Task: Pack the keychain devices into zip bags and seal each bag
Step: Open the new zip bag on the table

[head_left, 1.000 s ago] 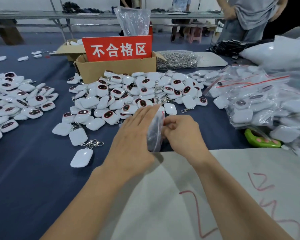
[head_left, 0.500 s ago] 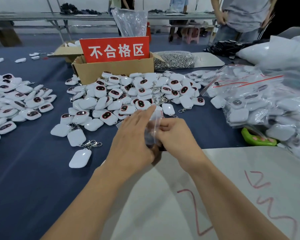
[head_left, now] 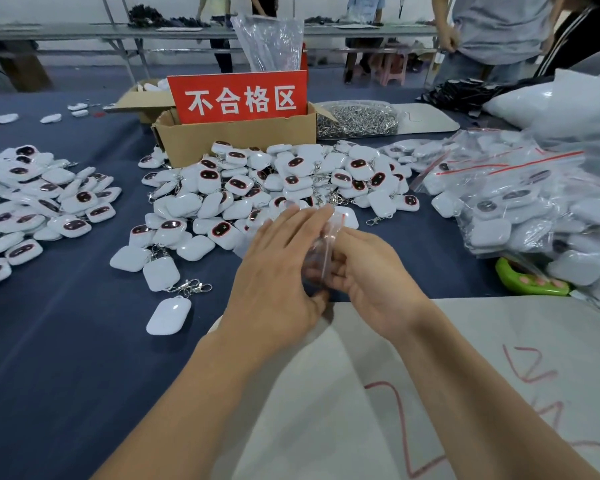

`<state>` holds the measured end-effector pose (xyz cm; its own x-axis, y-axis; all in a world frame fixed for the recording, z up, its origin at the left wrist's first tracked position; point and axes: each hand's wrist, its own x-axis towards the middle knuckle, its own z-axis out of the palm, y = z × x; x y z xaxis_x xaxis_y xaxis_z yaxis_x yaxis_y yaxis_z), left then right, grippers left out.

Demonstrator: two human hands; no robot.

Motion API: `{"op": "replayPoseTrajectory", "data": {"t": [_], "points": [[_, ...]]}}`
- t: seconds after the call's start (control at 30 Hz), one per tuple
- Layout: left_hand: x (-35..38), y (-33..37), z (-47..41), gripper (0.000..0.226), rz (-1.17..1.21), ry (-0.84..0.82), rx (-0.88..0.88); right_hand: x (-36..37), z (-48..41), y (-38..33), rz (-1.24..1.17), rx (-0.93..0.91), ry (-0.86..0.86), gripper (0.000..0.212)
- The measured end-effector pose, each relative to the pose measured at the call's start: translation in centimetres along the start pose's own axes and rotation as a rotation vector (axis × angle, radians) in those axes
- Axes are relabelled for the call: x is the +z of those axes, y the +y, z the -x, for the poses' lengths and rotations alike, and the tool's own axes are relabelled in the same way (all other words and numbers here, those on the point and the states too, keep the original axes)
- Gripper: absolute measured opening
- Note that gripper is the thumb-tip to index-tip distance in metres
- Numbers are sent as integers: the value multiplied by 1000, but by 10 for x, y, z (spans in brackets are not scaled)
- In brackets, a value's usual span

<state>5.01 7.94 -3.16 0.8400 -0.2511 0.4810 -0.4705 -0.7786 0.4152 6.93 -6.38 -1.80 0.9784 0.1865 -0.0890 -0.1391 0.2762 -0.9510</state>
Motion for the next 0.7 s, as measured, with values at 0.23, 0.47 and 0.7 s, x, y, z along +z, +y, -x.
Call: {"op": "replayPoseTrajectory", "data": {"t": [0.23, 0.47, 0.7], "points": [[-3, -3, -1, 79, -175, 128, 50, -2, 6, -5, 147, 45, -211, 30], [-22, -21, -5, 93, -151, 289, -123, -23, -10, -6, 377, -261, 558, 25], [-7, -22, -4, 96, 104, 310, -165, -42, -43, 13, 1386, -211, 204, 65]]}}
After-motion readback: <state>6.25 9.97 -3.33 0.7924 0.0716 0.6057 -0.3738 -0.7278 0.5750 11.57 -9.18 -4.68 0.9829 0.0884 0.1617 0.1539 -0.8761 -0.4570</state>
